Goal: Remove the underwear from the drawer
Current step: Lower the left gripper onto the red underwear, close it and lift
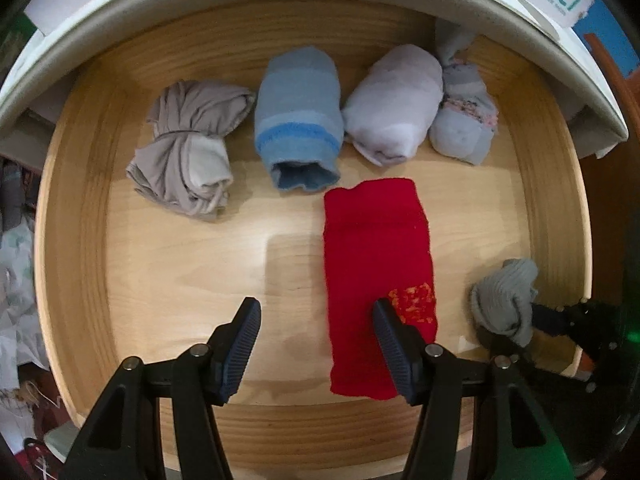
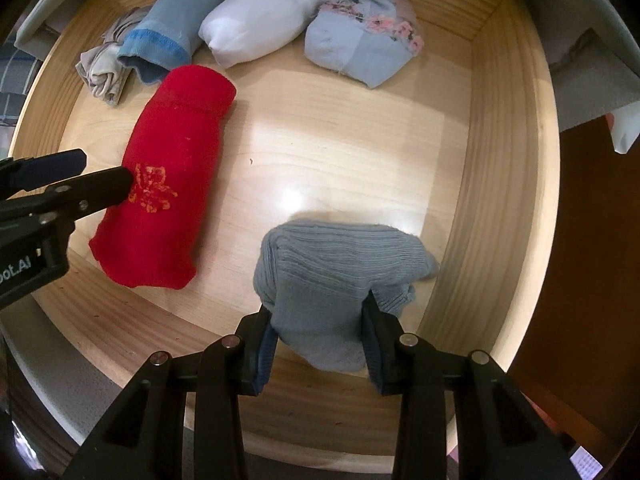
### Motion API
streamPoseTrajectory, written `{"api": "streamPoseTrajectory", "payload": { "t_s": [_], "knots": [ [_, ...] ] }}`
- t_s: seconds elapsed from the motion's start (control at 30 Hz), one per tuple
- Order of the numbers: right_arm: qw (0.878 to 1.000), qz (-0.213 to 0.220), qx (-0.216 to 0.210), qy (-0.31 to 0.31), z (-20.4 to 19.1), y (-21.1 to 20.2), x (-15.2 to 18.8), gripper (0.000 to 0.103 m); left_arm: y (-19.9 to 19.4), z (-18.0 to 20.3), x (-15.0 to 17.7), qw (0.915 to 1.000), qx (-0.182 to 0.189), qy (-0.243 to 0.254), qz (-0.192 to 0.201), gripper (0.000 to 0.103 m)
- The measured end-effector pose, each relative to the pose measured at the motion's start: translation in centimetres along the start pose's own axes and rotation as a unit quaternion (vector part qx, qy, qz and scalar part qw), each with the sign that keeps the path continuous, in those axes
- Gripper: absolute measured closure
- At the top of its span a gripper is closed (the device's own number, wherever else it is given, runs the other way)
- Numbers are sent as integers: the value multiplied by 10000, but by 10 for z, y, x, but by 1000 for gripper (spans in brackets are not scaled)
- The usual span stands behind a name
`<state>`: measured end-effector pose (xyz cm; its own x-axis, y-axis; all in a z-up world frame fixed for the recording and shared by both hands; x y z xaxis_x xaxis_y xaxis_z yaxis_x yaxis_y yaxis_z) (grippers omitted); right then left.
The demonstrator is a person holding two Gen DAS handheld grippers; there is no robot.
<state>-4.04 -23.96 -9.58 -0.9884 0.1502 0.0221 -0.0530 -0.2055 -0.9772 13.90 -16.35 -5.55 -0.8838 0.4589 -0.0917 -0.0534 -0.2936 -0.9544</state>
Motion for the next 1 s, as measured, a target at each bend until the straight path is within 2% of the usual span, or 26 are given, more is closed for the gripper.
{"api": "streamPoseTrajectory", "payload": {
  "t_s": [0.17,0.23,0.33,0.5,0.63,0.73,0.77,0.8,1.0],
  "knots": [
    [10000,0,-1,-31,-1,5,-5,68,-13,15,-5,9993,57,55,353,40],
    [10000,-1,11,-50,-2,5,-7,68,-10,26,-7,9993,104,200,285,39],
    [10000,-1,20,-57,-4,7,-10,68,7,38,-8,9992,-74,389,91,39],
    [10000,-3,34,-86,-7,10,-11,68,30,37,-10,9995,-105,264,-112,32],
    [9999,1,36,-101,-9,11,-12,67,41,32,-14,9996,-45,64,-259,32],
    [9999,6,40,-112,-11,12,-11,67,46,26,-16,9992,32,-67,-395,37],
    [9999,5,39,-116,-11,12,-11,67,48,25,-17,9989,76,-62,-452,49],
    [9999,6,39,-119,-11,12,-11,67,48,23,-15,9988,119,-34,-481,55],
    [9999,-11,46,-121,-13,11,-12,67,50,30,-13,9982,-96,247,-539,67]
  ]
}}
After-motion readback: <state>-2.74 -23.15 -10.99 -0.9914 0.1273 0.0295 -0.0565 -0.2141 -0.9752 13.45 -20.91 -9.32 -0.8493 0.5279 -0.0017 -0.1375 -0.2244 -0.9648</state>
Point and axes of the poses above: each gripper's, at about its wrist camera, not at the fingertips, and y roughly the way its jaws point, z to its right, x to its underside, the point moved 4 cm from there along y, roughly the way its jaws point, and after that the axes turned 13 degrees about x, right-handed, at the moved point
